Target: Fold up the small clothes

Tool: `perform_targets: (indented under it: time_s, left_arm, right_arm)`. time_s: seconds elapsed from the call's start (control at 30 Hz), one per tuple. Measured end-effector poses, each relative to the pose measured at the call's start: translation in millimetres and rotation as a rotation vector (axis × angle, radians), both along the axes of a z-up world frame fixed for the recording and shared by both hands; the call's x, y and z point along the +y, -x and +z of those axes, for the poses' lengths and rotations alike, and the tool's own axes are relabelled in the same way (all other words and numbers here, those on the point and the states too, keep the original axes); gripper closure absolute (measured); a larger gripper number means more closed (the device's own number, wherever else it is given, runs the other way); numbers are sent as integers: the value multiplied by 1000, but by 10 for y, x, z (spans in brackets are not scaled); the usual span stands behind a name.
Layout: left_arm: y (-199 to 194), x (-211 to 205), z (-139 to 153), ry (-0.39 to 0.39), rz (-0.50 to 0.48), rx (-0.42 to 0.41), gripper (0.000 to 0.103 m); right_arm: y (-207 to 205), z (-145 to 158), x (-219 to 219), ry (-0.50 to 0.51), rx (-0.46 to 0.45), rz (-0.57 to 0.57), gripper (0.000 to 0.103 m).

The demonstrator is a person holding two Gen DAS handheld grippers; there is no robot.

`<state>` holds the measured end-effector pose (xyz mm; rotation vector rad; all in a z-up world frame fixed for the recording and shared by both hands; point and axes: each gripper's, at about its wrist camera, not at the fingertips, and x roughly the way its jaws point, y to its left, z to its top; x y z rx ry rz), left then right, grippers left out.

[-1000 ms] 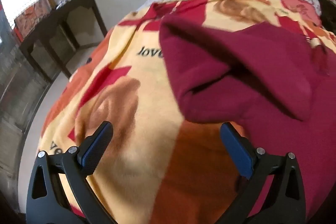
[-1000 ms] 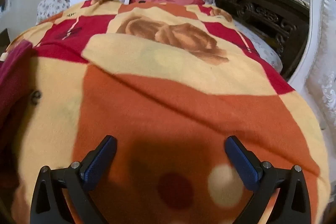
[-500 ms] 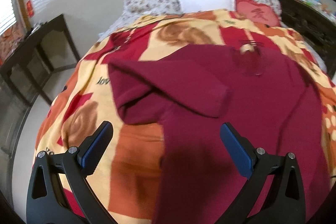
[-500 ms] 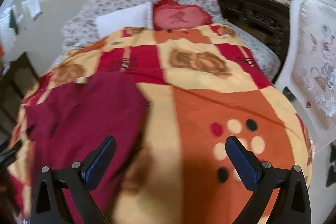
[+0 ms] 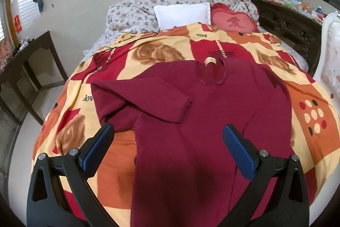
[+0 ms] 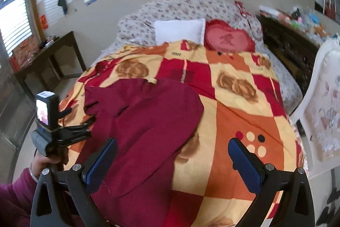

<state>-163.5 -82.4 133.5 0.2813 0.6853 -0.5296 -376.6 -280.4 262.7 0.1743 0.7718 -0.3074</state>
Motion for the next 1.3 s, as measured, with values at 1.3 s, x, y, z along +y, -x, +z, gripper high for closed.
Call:
perform_targets:
  time_s: [1.3]
  left_arm:
    - [-408, 70, -368, 19, 47, 79, 1]
  right_arm:
    - [-1734, -1611, 193, -10, 87, -72, 0]
